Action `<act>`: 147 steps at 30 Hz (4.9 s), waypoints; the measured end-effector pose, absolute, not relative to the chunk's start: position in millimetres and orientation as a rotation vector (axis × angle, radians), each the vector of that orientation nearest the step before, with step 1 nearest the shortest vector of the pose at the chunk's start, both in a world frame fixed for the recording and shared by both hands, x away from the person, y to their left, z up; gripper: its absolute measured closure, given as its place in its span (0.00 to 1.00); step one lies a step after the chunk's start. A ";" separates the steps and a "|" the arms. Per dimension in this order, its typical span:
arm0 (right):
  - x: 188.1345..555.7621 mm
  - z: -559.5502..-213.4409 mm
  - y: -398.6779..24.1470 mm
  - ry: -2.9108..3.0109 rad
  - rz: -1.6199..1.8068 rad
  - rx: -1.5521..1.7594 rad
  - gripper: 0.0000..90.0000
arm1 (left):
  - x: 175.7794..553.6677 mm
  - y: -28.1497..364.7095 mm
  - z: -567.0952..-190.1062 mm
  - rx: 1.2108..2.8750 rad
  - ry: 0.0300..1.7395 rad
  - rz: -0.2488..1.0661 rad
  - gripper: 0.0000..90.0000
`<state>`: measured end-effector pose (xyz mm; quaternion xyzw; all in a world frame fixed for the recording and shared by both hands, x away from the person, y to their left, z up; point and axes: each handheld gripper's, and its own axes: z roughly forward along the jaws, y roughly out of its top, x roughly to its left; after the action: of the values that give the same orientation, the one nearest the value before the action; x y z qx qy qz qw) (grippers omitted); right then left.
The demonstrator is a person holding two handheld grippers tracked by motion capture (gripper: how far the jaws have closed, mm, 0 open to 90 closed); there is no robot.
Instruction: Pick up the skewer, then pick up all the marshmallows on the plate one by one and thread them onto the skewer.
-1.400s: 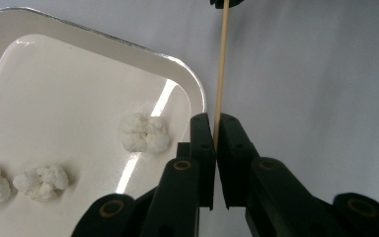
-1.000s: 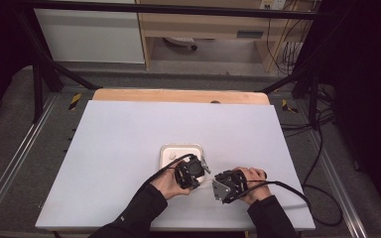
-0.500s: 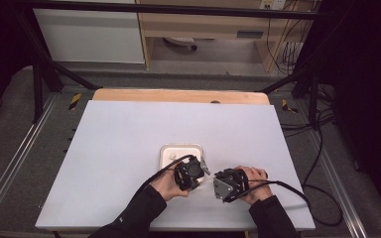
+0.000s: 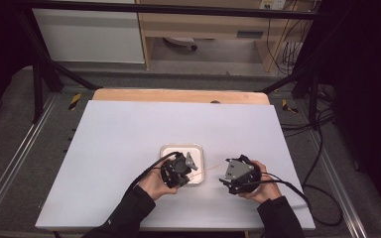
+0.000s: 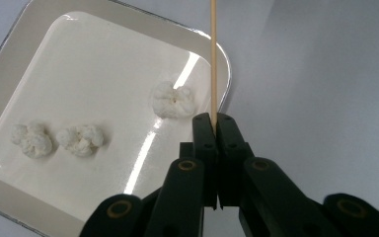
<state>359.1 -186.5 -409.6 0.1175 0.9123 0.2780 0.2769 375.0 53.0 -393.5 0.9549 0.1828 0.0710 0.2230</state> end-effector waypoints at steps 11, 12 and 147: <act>363.9 -418.4 -197.6 2.465 0.866 0.632 0.16 | 369.7 81.5 -391.3 2.530 0.569 0.229 0.99; 364.4 -418.8 -197.7 2.472 0.870 0.660 0.14 | 369.1 84.2 -391.6 2.518 0.577 0.234 0.99; 385.7 -374.8 -137.1 2.295 1.662 1.005 0.82 | 328.2 170.3 -418.4 2.044 0.787 0.375 0.99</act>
<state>385.7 -137.1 -374.8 0.3335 0.7617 0.5514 0.0674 328.2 170.3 -418.4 0.8245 0.3173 0.1513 0.4435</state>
